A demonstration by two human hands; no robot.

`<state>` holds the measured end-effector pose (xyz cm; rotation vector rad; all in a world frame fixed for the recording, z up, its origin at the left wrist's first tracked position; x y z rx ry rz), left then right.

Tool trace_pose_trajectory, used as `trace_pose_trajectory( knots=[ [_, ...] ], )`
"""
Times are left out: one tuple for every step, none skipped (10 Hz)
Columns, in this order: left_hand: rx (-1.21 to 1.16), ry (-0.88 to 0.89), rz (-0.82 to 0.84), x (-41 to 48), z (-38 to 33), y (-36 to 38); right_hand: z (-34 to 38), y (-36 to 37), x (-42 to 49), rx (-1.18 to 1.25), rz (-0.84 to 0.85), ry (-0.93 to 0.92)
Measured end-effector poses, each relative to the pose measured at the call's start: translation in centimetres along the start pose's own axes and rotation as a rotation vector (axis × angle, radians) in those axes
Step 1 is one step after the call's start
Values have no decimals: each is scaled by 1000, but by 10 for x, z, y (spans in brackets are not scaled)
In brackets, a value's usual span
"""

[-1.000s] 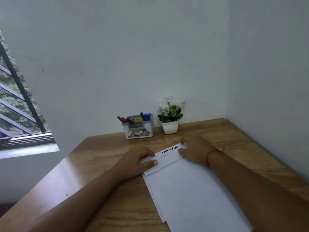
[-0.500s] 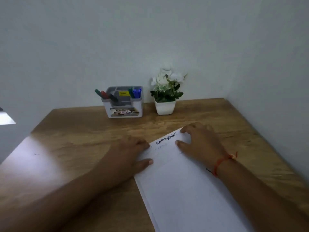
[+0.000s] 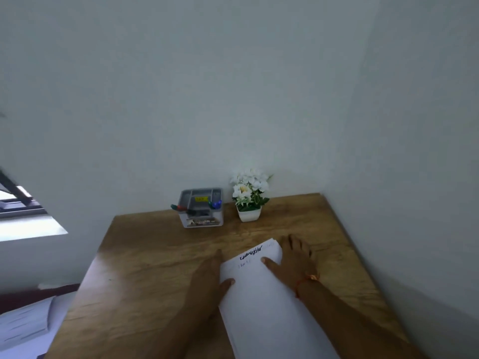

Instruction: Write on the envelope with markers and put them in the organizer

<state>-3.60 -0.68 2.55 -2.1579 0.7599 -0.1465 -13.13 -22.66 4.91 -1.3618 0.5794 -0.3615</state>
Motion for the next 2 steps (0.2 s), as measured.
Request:
trace_pose_trajectory(
  knots=[
    [-15, -51, -36, -3, -5, -3, 1, -5, -4, 7, -44, 40],
    [36, 41, -135, -2, -21, -19, 4, -19, -7, -11, -186, 10]
  ],
)
Point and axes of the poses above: each hand's wrist, its own x-axis towards the middle knuckle, its own y-axis out of the palm, z = x × y, the point moved 1 cm from there along x, towards the middle knuckle, and after that the axes turned 11 degrees about -x, right-handed, at the moved point
